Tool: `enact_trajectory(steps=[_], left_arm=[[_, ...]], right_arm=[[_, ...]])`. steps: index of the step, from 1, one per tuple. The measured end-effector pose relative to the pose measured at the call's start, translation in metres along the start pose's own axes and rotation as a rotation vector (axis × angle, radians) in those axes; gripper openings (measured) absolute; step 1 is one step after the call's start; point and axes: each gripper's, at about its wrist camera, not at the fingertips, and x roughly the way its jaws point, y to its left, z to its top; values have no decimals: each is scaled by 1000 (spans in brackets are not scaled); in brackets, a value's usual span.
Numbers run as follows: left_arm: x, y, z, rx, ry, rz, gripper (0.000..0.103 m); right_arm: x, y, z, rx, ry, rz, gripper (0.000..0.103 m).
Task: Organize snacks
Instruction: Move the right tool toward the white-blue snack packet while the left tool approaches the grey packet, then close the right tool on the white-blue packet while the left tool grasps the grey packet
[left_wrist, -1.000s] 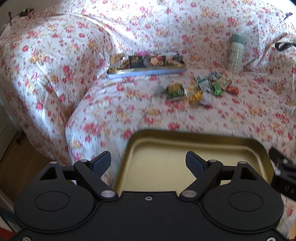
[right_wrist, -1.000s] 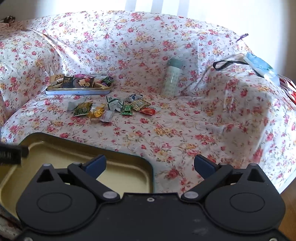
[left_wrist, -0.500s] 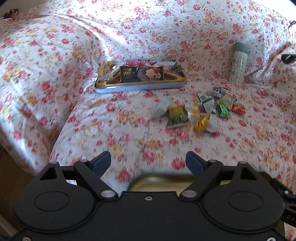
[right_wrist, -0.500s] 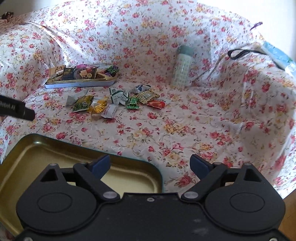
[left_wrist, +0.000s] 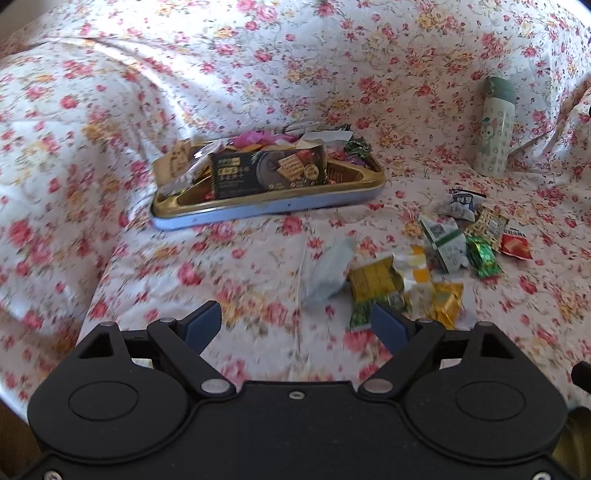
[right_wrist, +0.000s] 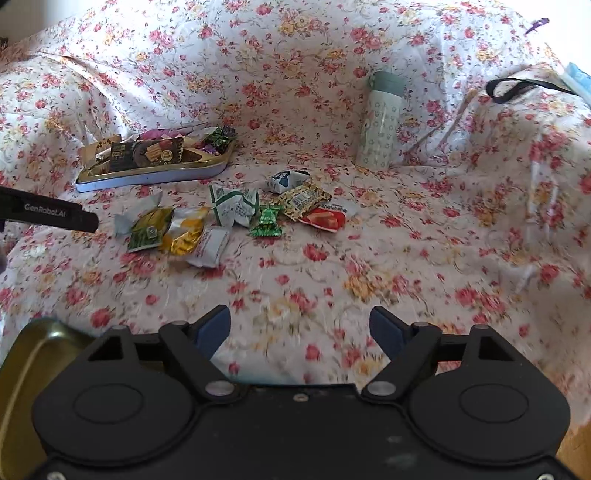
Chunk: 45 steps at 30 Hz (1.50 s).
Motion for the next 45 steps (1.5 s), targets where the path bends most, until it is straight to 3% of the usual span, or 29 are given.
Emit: enact_trajectory(steps=[6,21,28,38,45], left_arm=[[31,-1,12,29,5,-2,88],[94,9,14,14,23,11,90],[109,18,22,-7,-8,4,93],[115,18,21,-2,-62,8,96],[112,8,18,46,-97,65,96]], right_arm=[[26,0,21,0,3,16,75],[80,0,63,13,-12,54,74],[107,-8,77,66,-3,91,74],[146,-15,100,125,-61,105,75],[175,-6,110,145,-67,162,61]])
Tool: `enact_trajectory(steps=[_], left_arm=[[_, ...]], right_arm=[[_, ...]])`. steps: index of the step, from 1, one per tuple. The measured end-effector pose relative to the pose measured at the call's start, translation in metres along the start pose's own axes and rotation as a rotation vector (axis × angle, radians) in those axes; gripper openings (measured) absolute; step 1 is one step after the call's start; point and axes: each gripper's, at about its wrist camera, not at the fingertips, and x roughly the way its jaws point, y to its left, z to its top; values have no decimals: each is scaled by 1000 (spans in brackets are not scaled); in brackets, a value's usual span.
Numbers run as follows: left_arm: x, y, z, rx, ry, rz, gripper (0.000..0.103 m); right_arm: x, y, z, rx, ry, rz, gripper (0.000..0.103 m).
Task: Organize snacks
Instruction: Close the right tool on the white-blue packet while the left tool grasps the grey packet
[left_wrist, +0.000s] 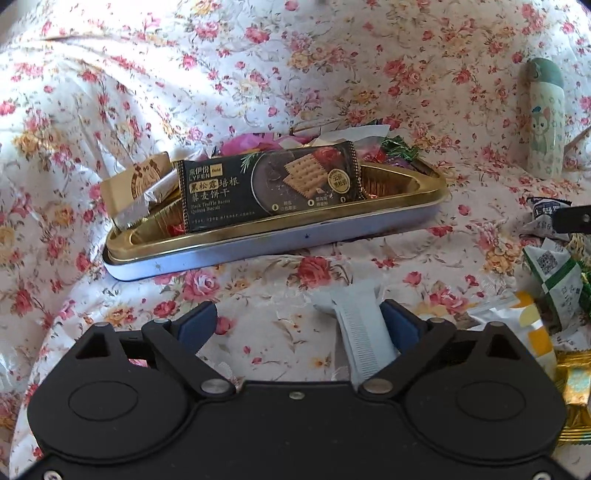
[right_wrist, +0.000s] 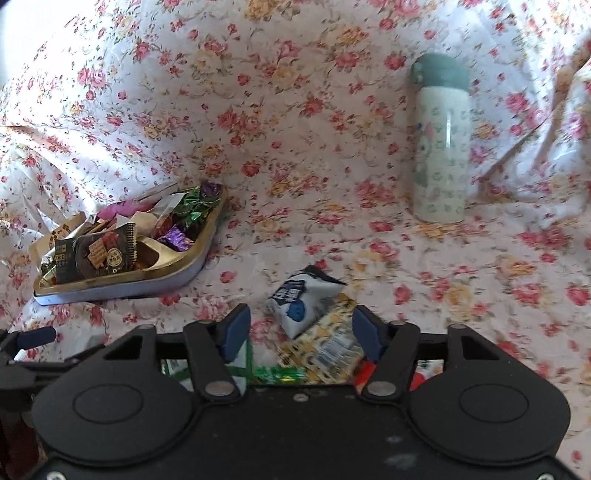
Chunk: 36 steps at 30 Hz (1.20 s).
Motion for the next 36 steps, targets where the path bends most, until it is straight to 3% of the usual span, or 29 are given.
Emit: enact_trajectory(steps=[5,13,17,21,23,36], left_arm=[[3,6,0,-34,14,-29,96],[4,10,0,-57,21,-43,96],[4,10,0,-59,20,-42,96],[3,10,1,-61,20,-45,96],[4,11,1,-64,20,-47,95],[4,11,0,-71,21,-47,95]], right_arm=[[10,9,0,-17,0,27,60],[31,14,12,-29,30,-13,59],[47,17,12,-41,72,-28,49],[51,20,7,-78,53,-53,40],[49,21,6,-92,45,-52,33],[-3,6,13,-46,-49,-3,32]])
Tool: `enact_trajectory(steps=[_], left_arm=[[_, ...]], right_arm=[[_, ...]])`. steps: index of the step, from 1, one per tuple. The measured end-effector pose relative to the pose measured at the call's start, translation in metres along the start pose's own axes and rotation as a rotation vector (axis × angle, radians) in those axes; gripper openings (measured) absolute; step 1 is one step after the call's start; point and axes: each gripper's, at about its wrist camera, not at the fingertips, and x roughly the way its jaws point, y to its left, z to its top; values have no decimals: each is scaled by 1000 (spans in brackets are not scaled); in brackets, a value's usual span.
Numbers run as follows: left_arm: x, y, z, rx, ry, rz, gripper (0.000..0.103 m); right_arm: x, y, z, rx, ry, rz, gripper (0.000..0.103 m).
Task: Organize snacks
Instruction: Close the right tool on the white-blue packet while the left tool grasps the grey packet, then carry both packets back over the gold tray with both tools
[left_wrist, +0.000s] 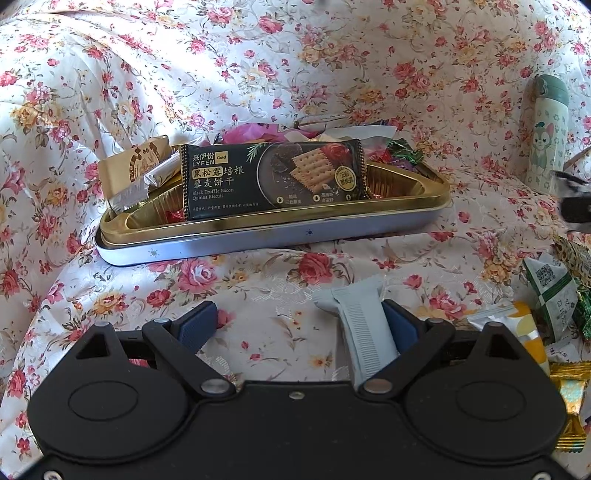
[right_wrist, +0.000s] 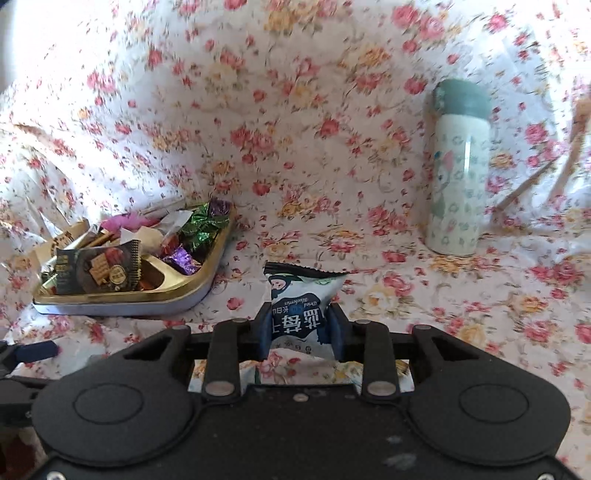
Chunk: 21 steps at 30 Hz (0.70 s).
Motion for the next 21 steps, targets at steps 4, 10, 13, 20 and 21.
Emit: enact_trajectory(steps=[4,10,13,20,21], left_arm=[[0,1,0,-4,-6,2,90],[-2,0,-1,3,-19,-7,81],[-3,0,-1,5,-24,-14,76],[-6,-1,-2,12,-43,-40,59],[-7,-1,-2,13,-45,-46,56]], right_arm=[[-29,-7,-7,37,-2,3,32],[-69,-8,-30,43,12,-83,32],[-89,-6,-42,44,19,-124,32],[-122,-2,-69,98,17,-163,32],[-124,0,-71,99,17,-164,32]])
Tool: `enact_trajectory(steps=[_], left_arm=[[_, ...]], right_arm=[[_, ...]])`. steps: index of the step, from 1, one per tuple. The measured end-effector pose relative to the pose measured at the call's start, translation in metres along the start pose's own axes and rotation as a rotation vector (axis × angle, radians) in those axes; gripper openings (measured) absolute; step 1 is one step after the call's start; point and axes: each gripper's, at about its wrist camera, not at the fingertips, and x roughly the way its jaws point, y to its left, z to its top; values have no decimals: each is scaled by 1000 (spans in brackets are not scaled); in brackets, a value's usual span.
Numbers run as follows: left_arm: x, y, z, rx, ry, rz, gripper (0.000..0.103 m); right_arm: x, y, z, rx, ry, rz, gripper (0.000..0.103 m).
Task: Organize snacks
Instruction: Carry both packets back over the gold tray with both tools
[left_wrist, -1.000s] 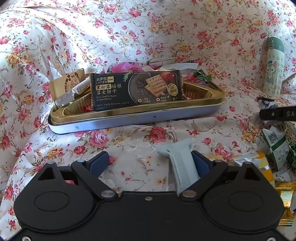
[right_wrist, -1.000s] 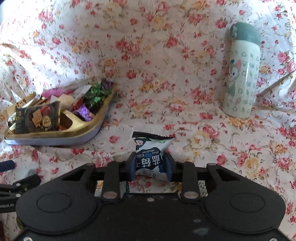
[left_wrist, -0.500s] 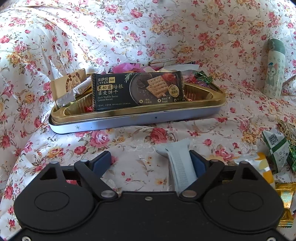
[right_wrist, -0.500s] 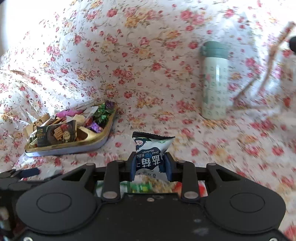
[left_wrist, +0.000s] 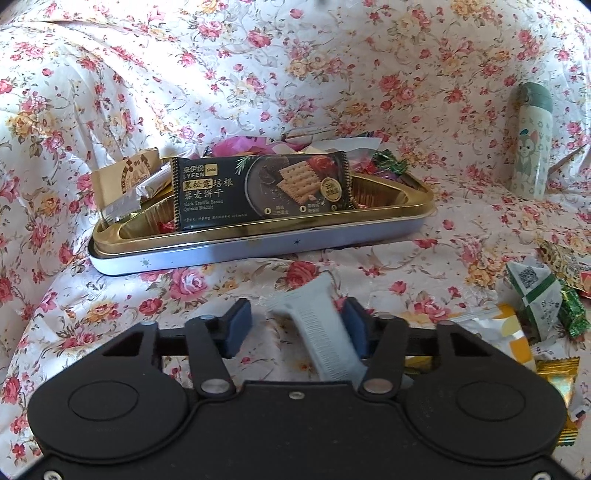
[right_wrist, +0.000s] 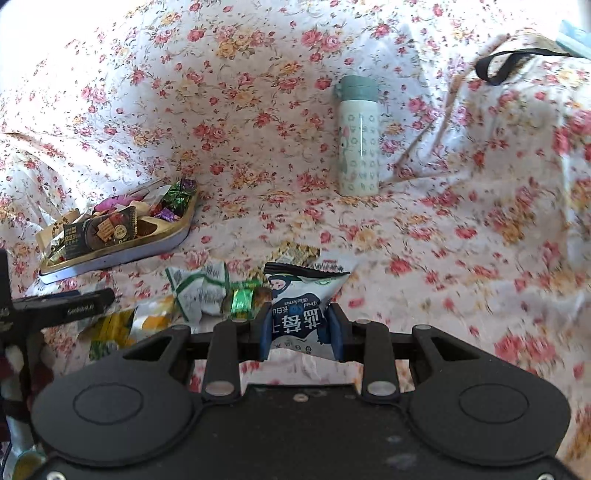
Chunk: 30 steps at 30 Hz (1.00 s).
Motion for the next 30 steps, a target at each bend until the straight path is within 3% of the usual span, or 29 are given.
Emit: enact_trajectory(steps=[4,17,26,30], left_arm=[[-2,-1,-1,8,-7,4,47],[-6,-4,8,21,33,39,46],[-54,2,38,-41,-24,55,45],[-85,-5,51,-16,-48,67,45]], right_arm=[[-13,2,-8,3,-1,6,32],[-30,-1,-16,16,17,33,32],[-41,5,-12,-26,-1,48,32],[-46,6,-8,-38,-7,65,32]])
